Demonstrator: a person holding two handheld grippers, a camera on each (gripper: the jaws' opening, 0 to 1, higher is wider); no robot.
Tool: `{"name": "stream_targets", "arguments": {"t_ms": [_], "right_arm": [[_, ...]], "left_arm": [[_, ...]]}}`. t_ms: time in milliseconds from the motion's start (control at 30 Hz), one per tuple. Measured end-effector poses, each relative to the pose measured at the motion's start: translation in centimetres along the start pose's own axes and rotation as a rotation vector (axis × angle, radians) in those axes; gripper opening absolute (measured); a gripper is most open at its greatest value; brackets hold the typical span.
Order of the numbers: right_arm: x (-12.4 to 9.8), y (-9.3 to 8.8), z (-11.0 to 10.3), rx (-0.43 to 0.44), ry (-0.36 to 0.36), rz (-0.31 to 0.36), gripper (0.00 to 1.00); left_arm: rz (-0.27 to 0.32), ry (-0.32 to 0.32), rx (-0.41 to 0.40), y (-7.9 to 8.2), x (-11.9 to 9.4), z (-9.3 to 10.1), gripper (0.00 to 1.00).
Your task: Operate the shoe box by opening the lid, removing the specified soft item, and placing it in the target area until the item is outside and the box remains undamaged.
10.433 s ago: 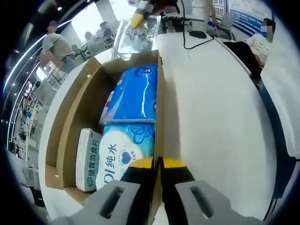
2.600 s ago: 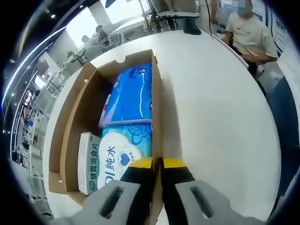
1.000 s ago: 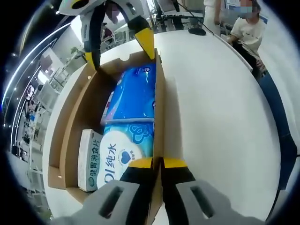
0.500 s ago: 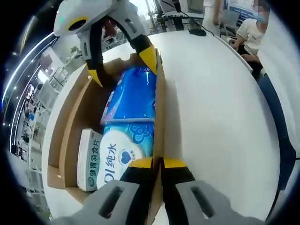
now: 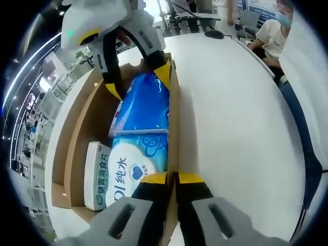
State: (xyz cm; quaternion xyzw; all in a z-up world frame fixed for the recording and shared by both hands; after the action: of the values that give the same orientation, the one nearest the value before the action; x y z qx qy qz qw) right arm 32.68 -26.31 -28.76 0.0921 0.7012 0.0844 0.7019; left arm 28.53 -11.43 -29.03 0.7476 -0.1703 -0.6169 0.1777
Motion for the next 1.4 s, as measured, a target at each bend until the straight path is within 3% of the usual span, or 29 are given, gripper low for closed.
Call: {"name": "stream_targets", "arguments": {"t_ms": [467,900,1133,1400], "right_arm": [[0.1,0.6,-0.2,-0.084,-0.037,-0.047,0.57],[0.4,0.6,0.7,-0.064,-0.029,-0.062,0.59],[2.4,0.4,0.8,-0.074,-0.043,-0.118,0.66],[2.6,0.1,0.9,-0.047,-0.021,-0.065,0.68]], "left_arm": [[-0.007,-0.015,0.024,0.0,0.1,0.1,0.03],[-0.011,-0.008,0.018,-0.2,0.1,0.2,0.04],[-0.015,-0.008,0.009,-0.2,0.1,0.2,0.04],[-0.019,-0.010,0.012,-0.2,0.1,0.0,0.04]]}}
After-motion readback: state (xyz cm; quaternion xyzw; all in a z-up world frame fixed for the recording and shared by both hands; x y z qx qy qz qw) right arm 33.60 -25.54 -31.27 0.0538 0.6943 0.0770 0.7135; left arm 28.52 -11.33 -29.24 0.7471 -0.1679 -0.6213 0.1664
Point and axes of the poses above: the point that each gripper's makers call its tool centre point, and the gripper's own axes: x roughly forward along the fingers, z roughly to its right, y roughly out of its top, the point moved 4 cm from there along -x, roughly backward along the fingers, and after that the axes turned 4 degrees about -x, right-handed, at the moved point
